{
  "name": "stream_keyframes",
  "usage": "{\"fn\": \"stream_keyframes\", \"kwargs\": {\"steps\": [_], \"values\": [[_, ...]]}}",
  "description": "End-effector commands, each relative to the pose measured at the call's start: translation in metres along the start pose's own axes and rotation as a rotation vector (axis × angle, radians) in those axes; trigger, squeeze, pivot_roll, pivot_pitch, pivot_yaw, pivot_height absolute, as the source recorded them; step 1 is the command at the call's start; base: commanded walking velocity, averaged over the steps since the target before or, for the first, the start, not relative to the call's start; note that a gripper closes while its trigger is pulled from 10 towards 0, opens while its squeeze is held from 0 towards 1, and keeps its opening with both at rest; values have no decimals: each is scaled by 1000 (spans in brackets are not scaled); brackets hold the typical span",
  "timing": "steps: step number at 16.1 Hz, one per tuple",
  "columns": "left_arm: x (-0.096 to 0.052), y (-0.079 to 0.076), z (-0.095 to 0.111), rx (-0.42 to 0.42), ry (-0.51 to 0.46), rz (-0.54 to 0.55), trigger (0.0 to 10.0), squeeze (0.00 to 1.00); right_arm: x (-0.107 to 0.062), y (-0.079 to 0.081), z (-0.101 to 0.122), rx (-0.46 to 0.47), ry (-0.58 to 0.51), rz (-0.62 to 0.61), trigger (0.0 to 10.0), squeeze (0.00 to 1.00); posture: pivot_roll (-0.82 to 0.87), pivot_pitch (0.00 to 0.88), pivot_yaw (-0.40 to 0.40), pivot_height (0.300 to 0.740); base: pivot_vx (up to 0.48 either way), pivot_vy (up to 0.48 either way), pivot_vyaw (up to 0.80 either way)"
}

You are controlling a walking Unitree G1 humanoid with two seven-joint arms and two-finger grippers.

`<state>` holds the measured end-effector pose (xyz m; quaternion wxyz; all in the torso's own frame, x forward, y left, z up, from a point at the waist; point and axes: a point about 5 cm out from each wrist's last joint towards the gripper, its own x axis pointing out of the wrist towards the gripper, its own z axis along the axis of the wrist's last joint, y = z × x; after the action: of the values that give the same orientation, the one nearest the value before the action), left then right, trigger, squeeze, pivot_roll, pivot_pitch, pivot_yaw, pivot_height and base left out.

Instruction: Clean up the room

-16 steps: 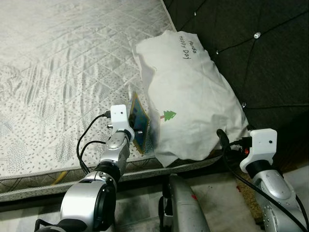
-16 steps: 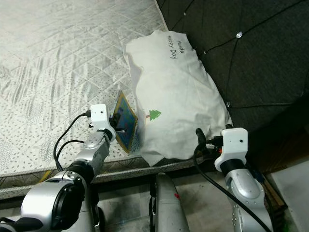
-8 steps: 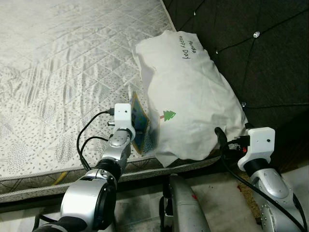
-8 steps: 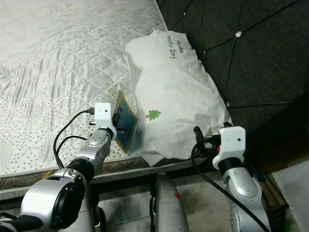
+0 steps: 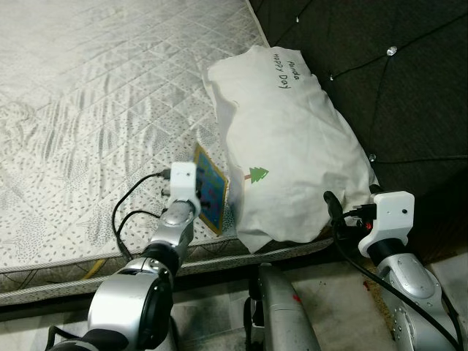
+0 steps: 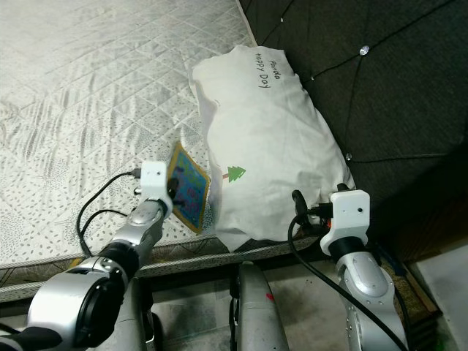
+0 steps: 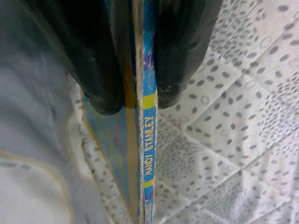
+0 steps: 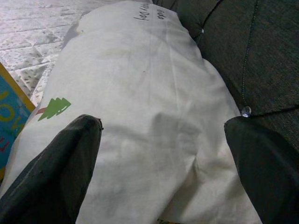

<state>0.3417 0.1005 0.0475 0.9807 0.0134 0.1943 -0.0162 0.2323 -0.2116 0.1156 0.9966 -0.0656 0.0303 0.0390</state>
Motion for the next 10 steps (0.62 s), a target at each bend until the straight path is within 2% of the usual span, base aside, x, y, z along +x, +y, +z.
{"fn": "stream_keyframes", "kwargs": {"steps": [1, 10], "values": [[-3, -7, -12, 22, 56, -17, 10000, 1000, -1, -2, -3, -5, 8, -8, 10000, 0, -252, 156, -57, 622, 0, 0, 0], [-4, -19, -12, -1, 72, -4, 10000, 1000, 7, 0, -3, -4, -2, -2, 10000, 0, -229, 136, -45, 622, 0, 0, 0]]}}
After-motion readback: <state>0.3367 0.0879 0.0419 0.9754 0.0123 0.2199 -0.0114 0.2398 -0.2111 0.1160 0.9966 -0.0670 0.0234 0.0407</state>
